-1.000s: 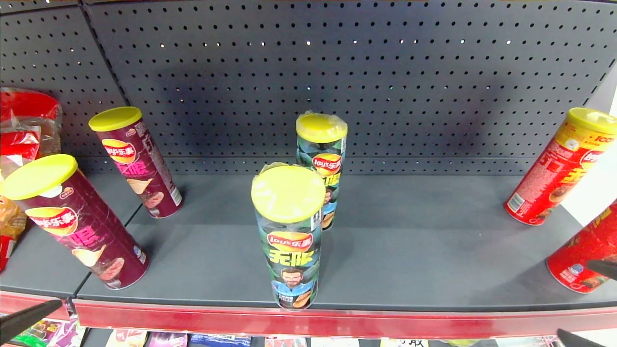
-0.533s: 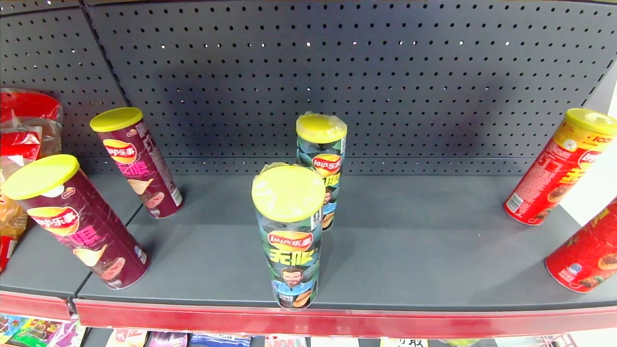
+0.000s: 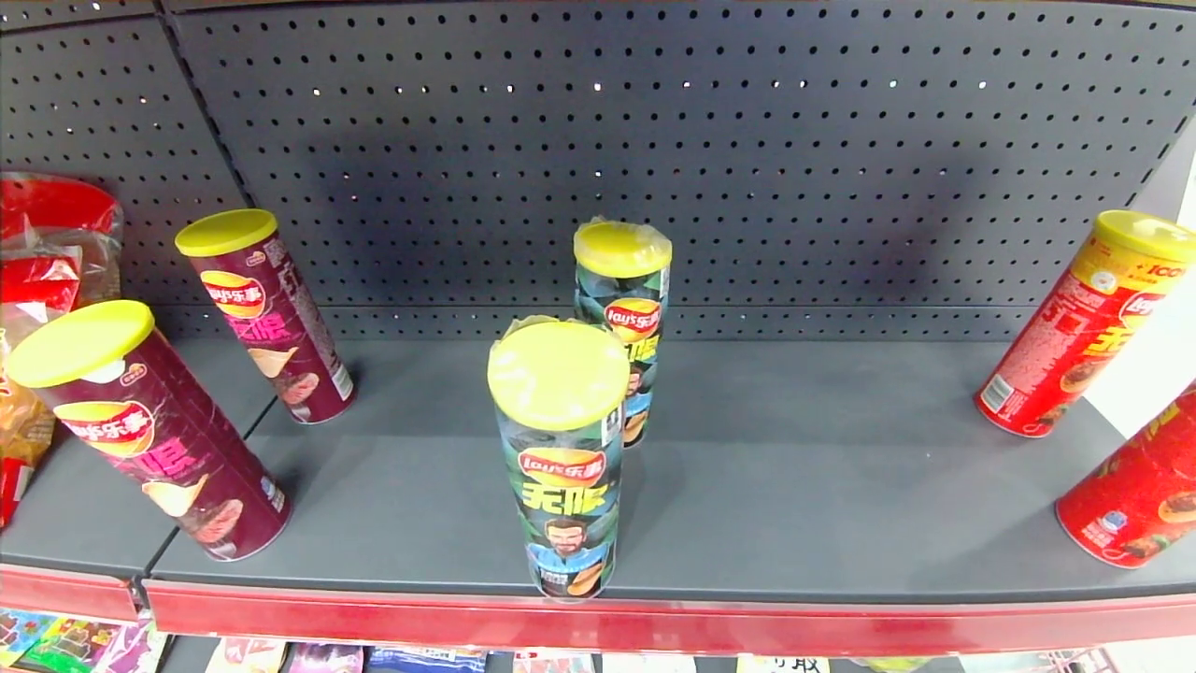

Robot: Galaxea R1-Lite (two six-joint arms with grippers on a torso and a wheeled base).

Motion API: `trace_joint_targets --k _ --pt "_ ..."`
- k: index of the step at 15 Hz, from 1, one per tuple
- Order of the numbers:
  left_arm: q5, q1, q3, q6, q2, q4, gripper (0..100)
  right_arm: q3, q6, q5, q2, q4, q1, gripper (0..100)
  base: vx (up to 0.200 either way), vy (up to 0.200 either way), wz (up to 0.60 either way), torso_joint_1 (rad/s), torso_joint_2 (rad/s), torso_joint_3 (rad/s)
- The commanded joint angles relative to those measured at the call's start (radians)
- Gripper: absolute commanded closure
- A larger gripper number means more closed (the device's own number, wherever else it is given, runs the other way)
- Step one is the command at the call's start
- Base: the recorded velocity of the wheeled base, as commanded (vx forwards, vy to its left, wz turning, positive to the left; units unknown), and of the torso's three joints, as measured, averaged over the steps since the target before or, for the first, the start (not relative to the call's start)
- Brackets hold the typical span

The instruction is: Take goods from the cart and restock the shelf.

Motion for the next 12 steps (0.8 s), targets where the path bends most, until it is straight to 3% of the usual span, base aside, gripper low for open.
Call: trace_joint_targets --k 1,4,5,6,7,12 --pt "0.009 0.002 0.025 0.003 -0.005 0.002 0 0.027 0.01 0.005 -0.004 0.03 0.023 0 0.0 0.0 0.0 0.0 0.0 0.0" --pt "0.021 0.124 0.025 0.001 -0.021 0.0 0 0.027 0.015 0.005 -0.005 0.03 0.029 0 0.0 0.0 0.0 0.0 0.0 0.0" --pt "0.018 0.118 0.027 0.001 -0.024 -0.003 0 0.027 0.015 0.006 -0.005 0.028 0.029 0 0.0 0.0 0.0 0.0 0.0 0.0" --pt "-0.013 0.067 0.027 0.006 -0.079 -0.003 0 0.027 0.017 0.005 -0.005 0.028 0.029 0 0.0 0.0 0.0 0.0 0.0 0.0" --pt "-0.054 0.074 0.027 0.004 -0.096 -0.003 0 0.027 0.018 0.006 -0.005 0.028 0.029 0 0.0 0.0 0.0 0.0 0.0 0.0" --pt "-0.05 0.074 0.03 0.009 -0.099 -0.003 0 0.027 0.02 0.005 -0.005 0.028 0.029 0 0.0 0.0 0.0 0.0 0.0 0.0"
